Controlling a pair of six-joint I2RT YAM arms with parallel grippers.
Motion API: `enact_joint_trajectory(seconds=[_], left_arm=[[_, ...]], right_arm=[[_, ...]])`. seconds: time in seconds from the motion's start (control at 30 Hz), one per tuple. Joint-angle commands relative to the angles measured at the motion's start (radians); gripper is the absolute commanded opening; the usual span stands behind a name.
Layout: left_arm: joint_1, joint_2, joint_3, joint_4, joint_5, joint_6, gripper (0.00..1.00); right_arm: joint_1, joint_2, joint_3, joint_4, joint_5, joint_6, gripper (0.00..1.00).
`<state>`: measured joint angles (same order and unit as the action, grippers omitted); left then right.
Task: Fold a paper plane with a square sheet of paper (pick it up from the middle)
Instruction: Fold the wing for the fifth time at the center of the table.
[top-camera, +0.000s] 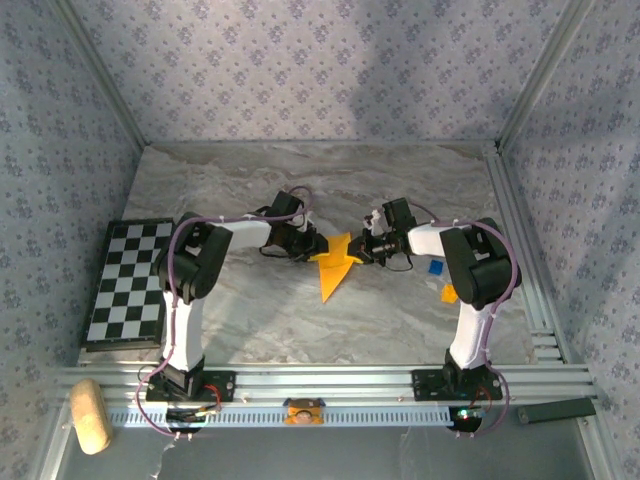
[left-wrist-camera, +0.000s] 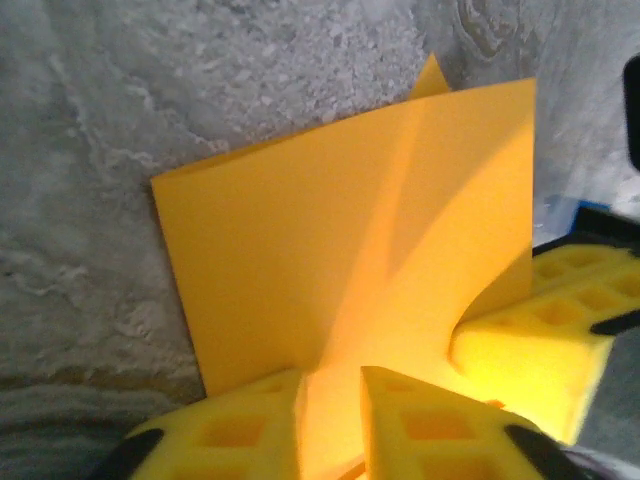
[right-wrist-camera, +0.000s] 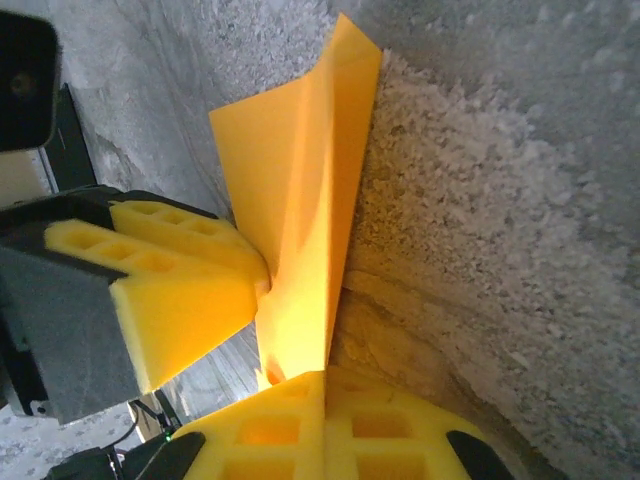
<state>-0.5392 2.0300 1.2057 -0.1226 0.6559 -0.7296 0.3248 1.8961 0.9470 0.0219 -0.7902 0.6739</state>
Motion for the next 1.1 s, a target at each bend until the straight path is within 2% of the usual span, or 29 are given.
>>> enact_joint_trajectory(seconds=[0.0,0.07,0.17,0.43,0.57,0.77,0.93,1.07], left_arm=[[0.001,-0.090,-0.009,-0.104,-0.084,0.044,0.32],[0.004,-0.137,-0.009,-0.122,-0.127,0.065,0.38],[0.001,-0.198,-0.038,-0.078,-0.147,0.082,0.41],[-0.033,-0.318,-0.129,-0.006,-0.218,0.164,0.41],[-0.124,-0.358,-0.142,-0.034,-0.341,0.255,0.40],[-0.271,-0.351,-0.128,-0.085,-0.541,0.366,0.41],[-0.358,-0.294,-0.078,-0.132,-0.634,0.413,0.42],[-0.385,-0.256,-0.055,-0.147,-0.652,0.410,0.42]], right_arm=[[-0.006,-0.040,-0.012,0.010,0.028,0.040,0.01],[-0.006,-0.066,-0.031,0.035,0.053,0.085,0.00],[-0.005,-0.097,-0.068,0.086,0.111,0.177,0.00],[0.003,-0.164,-0.157,0.169,0.233,0.389,0.00],[0.011,-0.185,-0.192,0.205,0.257,0.458,0.00],[0.001,-0.184,-0.177,0.179,0.240,0.441,0.00],[0.000,-0.183,-0.163,0.177,0.225,0.442,0.00],[0.002,-0.187,-0.154,0.174,0.219,0.443,0.00]])
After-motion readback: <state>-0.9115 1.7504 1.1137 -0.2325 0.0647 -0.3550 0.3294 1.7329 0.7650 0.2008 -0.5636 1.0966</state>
